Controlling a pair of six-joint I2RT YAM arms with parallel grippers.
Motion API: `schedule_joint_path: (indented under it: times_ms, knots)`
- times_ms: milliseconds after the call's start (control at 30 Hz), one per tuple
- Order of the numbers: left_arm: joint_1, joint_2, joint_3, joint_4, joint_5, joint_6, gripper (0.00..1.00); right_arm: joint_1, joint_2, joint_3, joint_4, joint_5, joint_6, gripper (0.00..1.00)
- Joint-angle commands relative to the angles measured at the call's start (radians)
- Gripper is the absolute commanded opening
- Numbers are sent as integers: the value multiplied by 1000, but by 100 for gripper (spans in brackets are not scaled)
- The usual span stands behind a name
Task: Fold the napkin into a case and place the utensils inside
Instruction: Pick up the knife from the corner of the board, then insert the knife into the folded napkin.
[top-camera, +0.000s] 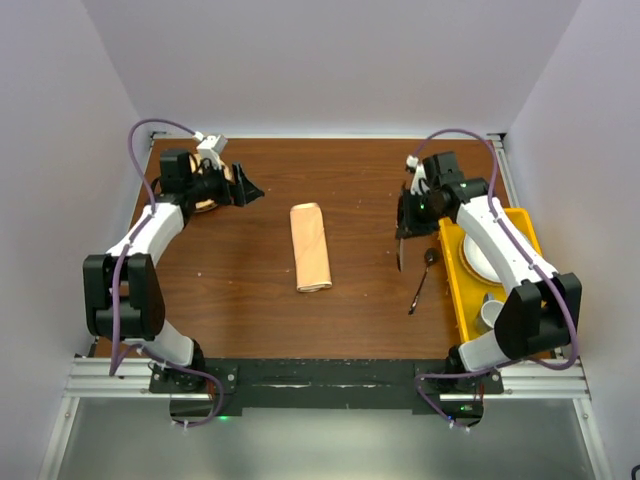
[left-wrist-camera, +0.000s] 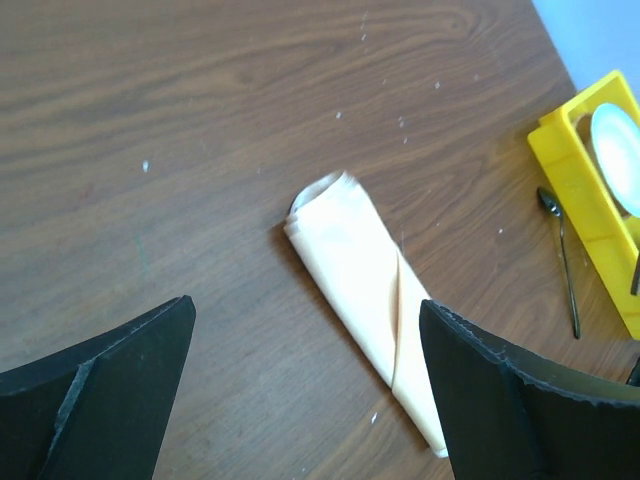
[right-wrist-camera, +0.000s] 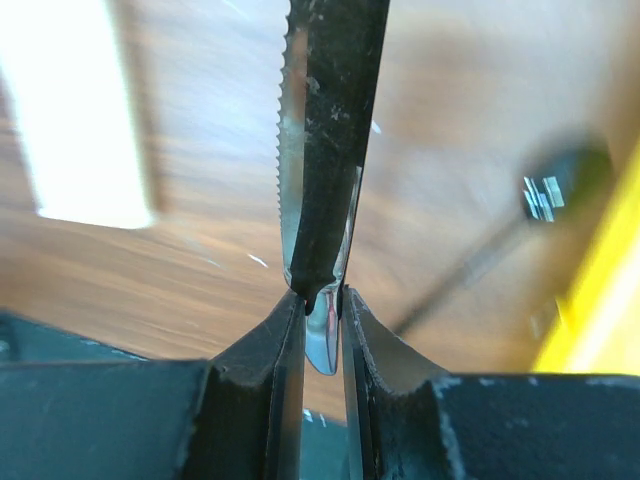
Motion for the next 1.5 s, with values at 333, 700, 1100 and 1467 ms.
schedule_joint_path:
  times_ms: [333,700,1100,1467]
  knots:
    - [-2,-61,164,-1,-42,3,100,241,308,384,280,-13,98,0]
    - [-17,-47,47,-9,-171,18,100,327,670,841,124,119,170,0]
    - [-18,-50,0,13,-171,41,100,391,796,955,76,203,195,0]
    - [-14,-56,-28,17,-173,42,100,417,851,944,84,236,210,0]
